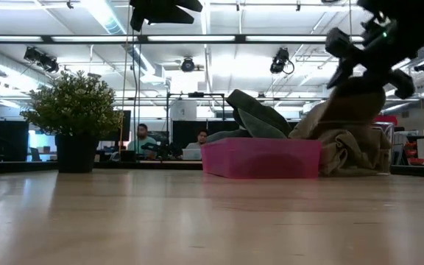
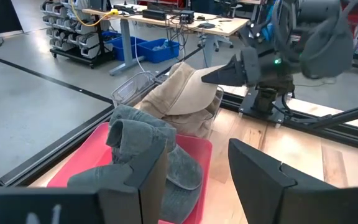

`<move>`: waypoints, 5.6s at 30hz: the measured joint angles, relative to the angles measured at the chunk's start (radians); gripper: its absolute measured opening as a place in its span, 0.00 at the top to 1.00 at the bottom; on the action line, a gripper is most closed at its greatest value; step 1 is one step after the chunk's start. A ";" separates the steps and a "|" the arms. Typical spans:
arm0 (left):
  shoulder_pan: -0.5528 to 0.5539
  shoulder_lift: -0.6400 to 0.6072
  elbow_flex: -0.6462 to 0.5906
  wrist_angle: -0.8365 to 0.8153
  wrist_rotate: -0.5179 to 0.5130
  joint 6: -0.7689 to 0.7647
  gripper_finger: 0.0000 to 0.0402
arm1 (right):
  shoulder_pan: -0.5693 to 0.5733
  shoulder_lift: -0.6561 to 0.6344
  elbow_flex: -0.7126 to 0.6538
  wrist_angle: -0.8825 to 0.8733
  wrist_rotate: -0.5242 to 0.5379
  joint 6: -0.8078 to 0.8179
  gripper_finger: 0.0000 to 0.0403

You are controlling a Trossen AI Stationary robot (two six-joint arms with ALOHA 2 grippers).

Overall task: Pick & Place hat
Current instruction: Put the brown cap into the transparent bin, then return to Home Position

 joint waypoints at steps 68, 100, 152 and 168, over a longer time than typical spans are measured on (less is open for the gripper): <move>-0.001 0.000 -0.001 -0.083 0.000 -0.006 0.56 | -0.598 0.339 0.402 -0.176 -0.352 -1.048 1.00; -0.001 0.000 -0.001 -0.106 0.000 -0.064 0.56 | -0.777 0.355 0.276 0.005 -0.659 -1.345 1.00; -0.026 -0.581 -0.366 -0.274 -0.063 -0.132 0.56 | -0.081 -0.466 0.071 0.263 -0.826 -1.397 0.98; -0.026 -0.839 -0.567 -0.127 0.051 -0.031 0.56 | -0.034 -0.796 -0.328 0.623 -0.873 -1.503 0.98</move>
